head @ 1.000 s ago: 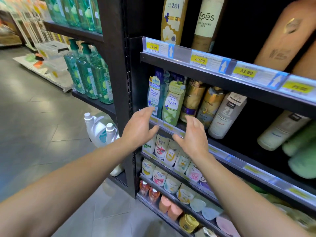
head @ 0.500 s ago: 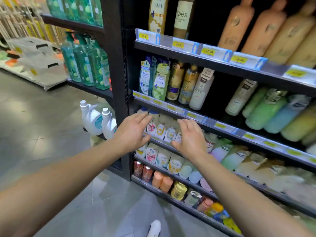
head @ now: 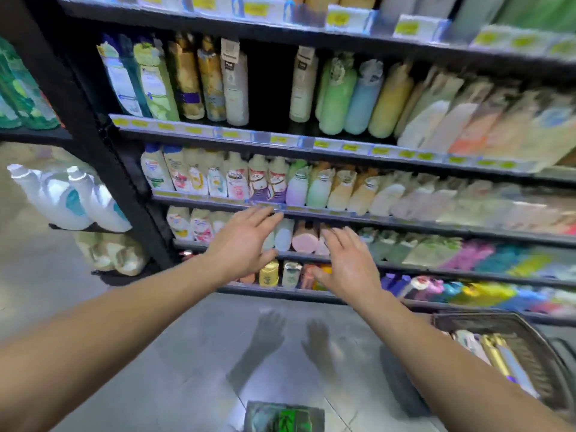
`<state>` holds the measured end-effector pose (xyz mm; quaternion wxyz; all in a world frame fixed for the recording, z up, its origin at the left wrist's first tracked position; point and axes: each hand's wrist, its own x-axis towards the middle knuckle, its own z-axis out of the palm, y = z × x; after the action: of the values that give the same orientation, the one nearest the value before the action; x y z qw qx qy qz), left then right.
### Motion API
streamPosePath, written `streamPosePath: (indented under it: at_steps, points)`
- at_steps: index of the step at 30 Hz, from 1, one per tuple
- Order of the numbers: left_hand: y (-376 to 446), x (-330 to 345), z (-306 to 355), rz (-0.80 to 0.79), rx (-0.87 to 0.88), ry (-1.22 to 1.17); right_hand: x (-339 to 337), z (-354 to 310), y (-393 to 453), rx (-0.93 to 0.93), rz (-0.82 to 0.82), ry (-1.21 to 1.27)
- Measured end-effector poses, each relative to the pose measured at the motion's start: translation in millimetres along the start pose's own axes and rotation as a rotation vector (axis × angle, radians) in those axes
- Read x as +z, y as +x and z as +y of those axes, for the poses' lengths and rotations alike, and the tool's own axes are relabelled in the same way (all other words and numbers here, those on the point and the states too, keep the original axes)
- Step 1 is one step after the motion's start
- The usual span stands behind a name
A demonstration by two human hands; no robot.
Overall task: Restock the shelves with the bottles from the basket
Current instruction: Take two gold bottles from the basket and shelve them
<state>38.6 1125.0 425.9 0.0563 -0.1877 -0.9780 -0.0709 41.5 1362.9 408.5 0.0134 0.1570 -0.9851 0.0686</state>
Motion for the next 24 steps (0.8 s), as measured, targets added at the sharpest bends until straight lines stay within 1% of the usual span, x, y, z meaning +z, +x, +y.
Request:
streamPosePath:
  at_steps: [5,11,14,19,24]
  points:
    - [46,37,121,-0.044,0.133,-0.032,5,116,-82,0.171,0.011,0.032]
    - [93,90,285,-0.132,0.307,-0.07,15,256,-189,0.342,-0.054,0.048]
    - [116,114,354,-0.175,0.379,-0.094,18,315,-232,0.426,-0.085,0.061]
    - [148,151,442,-0.271,0.472,-0.123,30,396,-282,0.578,-0.143,0.092]
    - [195,198,500,-0.343,0.538,-0.135,47,472,-302,0.694,-0.197,0.122]
